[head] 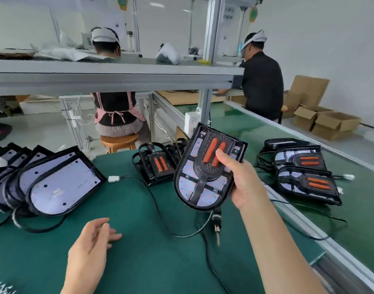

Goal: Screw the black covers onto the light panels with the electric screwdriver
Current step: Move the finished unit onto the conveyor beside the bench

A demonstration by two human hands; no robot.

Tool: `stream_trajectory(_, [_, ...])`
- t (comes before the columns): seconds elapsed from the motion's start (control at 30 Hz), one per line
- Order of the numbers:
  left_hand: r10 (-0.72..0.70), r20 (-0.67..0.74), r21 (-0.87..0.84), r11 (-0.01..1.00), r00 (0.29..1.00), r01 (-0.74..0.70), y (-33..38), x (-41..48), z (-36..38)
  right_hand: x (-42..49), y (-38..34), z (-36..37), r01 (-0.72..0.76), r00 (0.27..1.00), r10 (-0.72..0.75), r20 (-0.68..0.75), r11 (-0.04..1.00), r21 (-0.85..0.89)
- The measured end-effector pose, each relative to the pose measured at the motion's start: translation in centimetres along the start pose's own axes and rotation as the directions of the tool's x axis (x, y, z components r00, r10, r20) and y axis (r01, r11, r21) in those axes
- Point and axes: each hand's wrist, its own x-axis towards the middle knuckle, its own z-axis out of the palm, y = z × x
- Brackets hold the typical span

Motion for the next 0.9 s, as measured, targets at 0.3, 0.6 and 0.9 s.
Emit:
stream_trajectory(0.3, [-0.030,0.085,-0.032,0.999,0.996,0.032,1.0,0.1,1.5,2.2,-7.2,-4.6,0.066,0.994,-0.052,-0.096,0.986,0.153])
stream_trajectory(0.6, [-0.451,0.544,-0.468,0.536,0.707,0.702,8.2,0.8,10.1,0.8,-3.1,-1.9,-0.111,0.992,0.099,0.085,0.982,0.151])
stream_trajectory(0.9, [0.106,0.437,-0.175,0.984,0.893,-0.031,11.0,-0.9,10.7,1.1,1.4,-0.8,-0.378,0.918,0.349,0.190,0.913,0.154])
